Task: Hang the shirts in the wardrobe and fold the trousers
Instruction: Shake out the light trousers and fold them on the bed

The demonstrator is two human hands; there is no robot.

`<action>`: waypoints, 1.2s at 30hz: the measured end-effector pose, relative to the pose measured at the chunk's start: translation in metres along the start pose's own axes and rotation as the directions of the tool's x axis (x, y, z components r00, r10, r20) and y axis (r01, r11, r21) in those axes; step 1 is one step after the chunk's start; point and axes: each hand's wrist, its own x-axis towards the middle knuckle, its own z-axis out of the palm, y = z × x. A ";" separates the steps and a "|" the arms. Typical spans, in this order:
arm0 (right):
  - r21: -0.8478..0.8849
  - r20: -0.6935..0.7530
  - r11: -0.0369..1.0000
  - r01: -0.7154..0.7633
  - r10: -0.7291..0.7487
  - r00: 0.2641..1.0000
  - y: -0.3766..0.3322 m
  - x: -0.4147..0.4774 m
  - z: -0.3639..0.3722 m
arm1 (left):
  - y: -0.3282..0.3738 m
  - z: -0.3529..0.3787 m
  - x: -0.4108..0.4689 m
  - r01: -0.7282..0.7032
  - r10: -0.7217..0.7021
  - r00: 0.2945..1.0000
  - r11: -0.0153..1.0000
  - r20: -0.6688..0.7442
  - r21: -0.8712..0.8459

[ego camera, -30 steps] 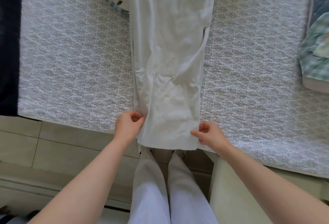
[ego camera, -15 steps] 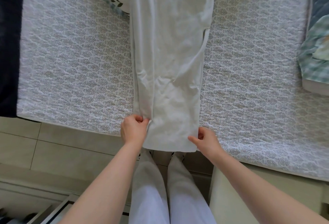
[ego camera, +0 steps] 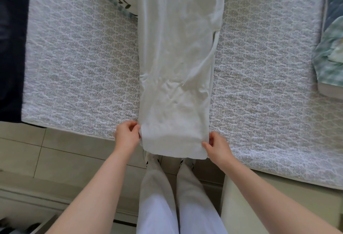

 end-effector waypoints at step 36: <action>0.127 0.389 0.992 0.019 -0.067 0.919 0.023 -0.074 -0.019 | -0.072 -0.033 -0.075 -0.096 -0.027 0.809 0.980 0.588 0.176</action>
